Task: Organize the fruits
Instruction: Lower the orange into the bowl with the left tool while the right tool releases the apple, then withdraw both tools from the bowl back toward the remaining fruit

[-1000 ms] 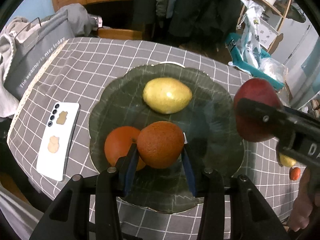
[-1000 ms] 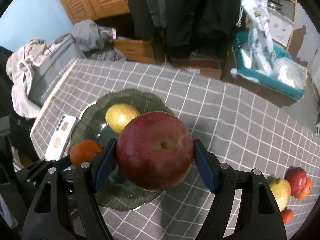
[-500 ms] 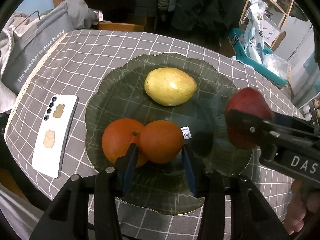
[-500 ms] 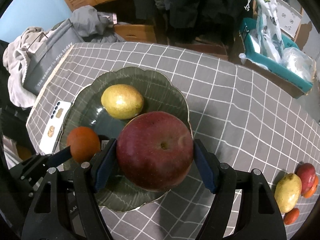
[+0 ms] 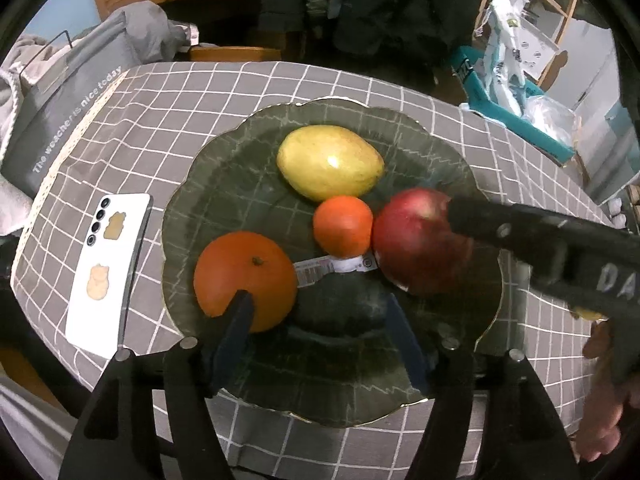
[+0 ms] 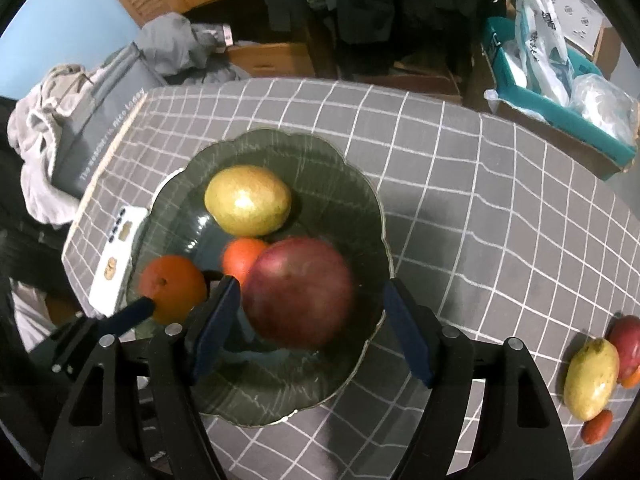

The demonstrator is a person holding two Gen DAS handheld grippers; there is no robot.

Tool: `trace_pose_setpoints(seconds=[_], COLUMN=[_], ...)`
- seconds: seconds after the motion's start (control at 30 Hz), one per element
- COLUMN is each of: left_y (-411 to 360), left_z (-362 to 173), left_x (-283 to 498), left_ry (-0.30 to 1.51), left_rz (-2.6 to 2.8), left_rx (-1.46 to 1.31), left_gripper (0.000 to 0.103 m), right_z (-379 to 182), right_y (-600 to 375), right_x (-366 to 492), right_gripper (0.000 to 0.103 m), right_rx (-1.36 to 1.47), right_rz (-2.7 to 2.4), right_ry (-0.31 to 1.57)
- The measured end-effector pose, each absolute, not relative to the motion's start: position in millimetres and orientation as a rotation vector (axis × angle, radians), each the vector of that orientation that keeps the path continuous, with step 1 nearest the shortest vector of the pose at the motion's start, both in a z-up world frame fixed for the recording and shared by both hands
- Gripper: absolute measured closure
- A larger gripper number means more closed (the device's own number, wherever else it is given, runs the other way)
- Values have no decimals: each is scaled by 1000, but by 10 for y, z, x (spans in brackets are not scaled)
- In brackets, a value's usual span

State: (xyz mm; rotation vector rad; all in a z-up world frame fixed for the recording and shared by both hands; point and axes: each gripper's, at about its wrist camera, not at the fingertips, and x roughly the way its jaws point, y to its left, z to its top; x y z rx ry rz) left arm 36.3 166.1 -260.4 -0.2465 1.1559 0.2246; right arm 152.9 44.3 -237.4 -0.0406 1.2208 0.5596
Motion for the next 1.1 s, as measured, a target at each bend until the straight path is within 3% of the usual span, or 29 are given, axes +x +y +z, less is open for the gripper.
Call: trace_pose_setpoints(seconds=[0.4,0.93,1.1], left_y=[1681,1549,1472], left_z=[-2428,-1685,-1448], left_x=[341,276,217], left_ry=[1115,933,871], left_rz=[233,212,200], left_rx=[-265,-227,-225], left_gripper=[30,25,19], right_z=[-2096,-1136,-914], right_y=[384,36,-120], right_x=[1486,1165,1027], right_gripper=[27,24,23], right_rx=[-105,-172,-174], right_rz=[491,348,318], right_ry=[1122,797,734])
